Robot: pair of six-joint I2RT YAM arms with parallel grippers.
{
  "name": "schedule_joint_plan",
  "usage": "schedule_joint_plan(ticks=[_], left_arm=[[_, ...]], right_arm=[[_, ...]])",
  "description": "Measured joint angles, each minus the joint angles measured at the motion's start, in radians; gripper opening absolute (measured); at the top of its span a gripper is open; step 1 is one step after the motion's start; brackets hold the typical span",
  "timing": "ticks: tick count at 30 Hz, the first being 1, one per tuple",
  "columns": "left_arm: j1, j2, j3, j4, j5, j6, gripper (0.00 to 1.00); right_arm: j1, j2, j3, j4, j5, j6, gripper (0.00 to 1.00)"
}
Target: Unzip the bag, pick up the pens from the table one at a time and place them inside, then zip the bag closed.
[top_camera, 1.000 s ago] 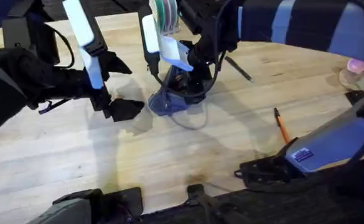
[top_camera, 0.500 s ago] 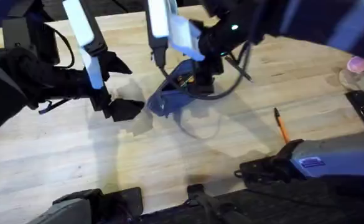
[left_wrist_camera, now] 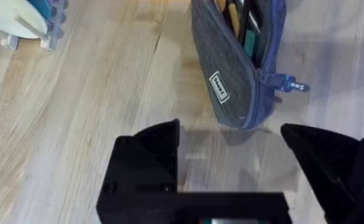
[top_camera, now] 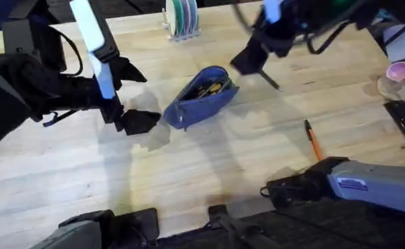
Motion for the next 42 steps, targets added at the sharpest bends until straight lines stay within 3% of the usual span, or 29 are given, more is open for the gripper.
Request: schedule_joint_plan(ticks=[7, 12, 33, 42], left_arm=[[0.000, 0.000, 0.000, 0.000, 0.000, 0.000, 0.993], [0.000, 0.000, 0.000, 0.000, 0.000, 0.000, 0.992], [0.000, 0.000, 0.000, 0.000, 0.000, 0.000, 0.993], [0.000, 0.000, 0.000, 0.000, 0.000, 0.000, 0.993]], right_arm=[[-0.221, 0.000, 0.000, -0.054, 0.007, 0.121, 0.998], [-0.298, 0.000, 0.000, -0.085, 0.007, 0.144, 0.998], [-0.301, 0.005, 0.000, -0.133, 0.018, 0.155, 0.998], [-0.301, 0.102, -0.021, -0.113, 0.037, 0.179, 0.998]])
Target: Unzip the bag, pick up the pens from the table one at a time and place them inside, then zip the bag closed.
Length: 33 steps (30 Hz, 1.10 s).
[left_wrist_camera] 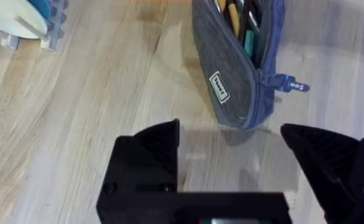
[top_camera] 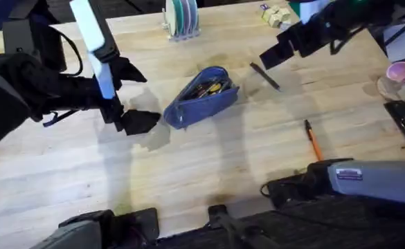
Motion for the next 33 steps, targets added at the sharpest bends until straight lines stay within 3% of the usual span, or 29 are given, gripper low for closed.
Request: schedule_joint_plan(ticks=[17, 33], left_arm=[[0.000, 0.000, 0.000, 0.000, 0.000, 0.000, 0.993], [0.000, 0.000, 0.000, 0.000, 0.000, 0.000, 0.993]], right_arm=[[0.000, 0.352, -0.009, 0.070, 0.015, 0.044, 0.997], [0.000, 0.418, -0.010, 0.155, 0.082, 0.073, 0.998]])
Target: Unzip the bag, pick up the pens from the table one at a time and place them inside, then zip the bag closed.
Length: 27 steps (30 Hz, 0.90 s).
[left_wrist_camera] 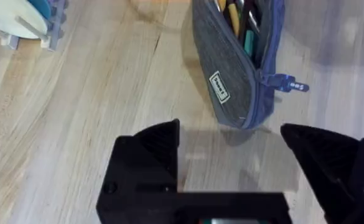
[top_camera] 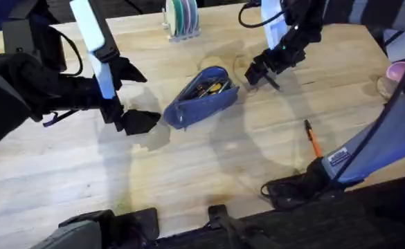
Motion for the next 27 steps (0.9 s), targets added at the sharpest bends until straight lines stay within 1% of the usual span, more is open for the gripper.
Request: schedule_joint_plan(ticks=[8, 9, 10, 11, 13, 14, 23, 27], left_arm=[[0.000, 0.000, 0.000, 0.000, 0.000, 0.000, 0.993], [0.000, 0.000, 0.000, 0.000, 0.000, 0.000, 0.992], [0.000, 0.000, 0.000, 0.000, 0.000, 0.000, 0.993], [0.000, 0.000, 0.000, 0.000, 0.000, 0.000, 0.993], [0.000, 0.000, 0.000, 0.000, 0.000, 0.000, 0.993], [0.000, 0.000, 0.000, 0.000, 0.000, 0.000, 0.993], [0.000, 0.000, 0.000, 0.000, 0.000, 0.000, 0.993], [0.000, 0.000, 0.000, 0.000, 0.000, 0.000, 0.993]], right_arm=[[0.001, 0.018, 0.001, -0.001, 0.005, 0.016, 0.994], [0.001, 0.018, 0.001, -0.001, 0.006, 0.016, 0.967], [0.001, 0.018, 0.001, 0.001, 0.008, 0.017, 0.908], [0.001, 0.018, 0.001, 0.002, 0.009, 0.020, 0.796], [0.000, 0.018, 0.001, 0.004, 0.011, 0.022, 0.528], [0.001, 0.018, 0.003, 0.005, 0.011, 0.030, 0.039], [0.001, 0.017, 0.011, -0.008, 0.011, 0.030, 0.032], [0.001, -0.015, 0.032, -0.016, 0.011, 0.021, 0.031]])
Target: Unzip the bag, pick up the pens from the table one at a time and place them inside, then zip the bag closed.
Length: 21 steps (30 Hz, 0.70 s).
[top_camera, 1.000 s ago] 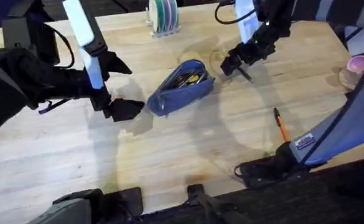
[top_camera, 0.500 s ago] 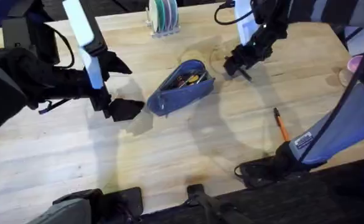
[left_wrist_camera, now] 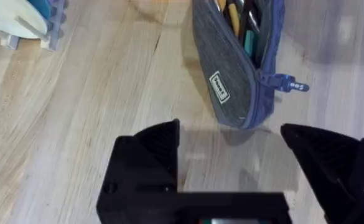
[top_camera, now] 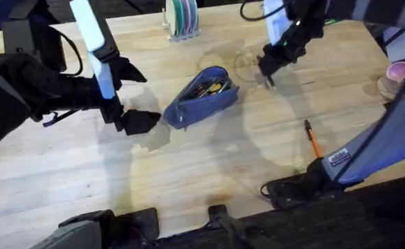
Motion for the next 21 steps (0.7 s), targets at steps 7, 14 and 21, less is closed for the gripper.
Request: schedule_joint_plan(ticks=[7, 14, 21], left_arm=[[0.000, 0.000, 0.000, 0.000, 0.000, 0.000, 0.993], [0.000, 0.000, 0.000, 0.000, 0.000, 0.000, 0.993], [0.000, 0.000, 0.000, 0.000, 0.000, 0.000, 0.993]], right_arm=[[0.022, -0.144, 0.082, 0.011, 0.000, -0.076, 0.031], [0.138, -0.256, 0.090, 0.008, -0.015, -0.303, 0.032], [0.280, -0.280, 0.090, -0.049, -0.030, -0.667, 0.032]])
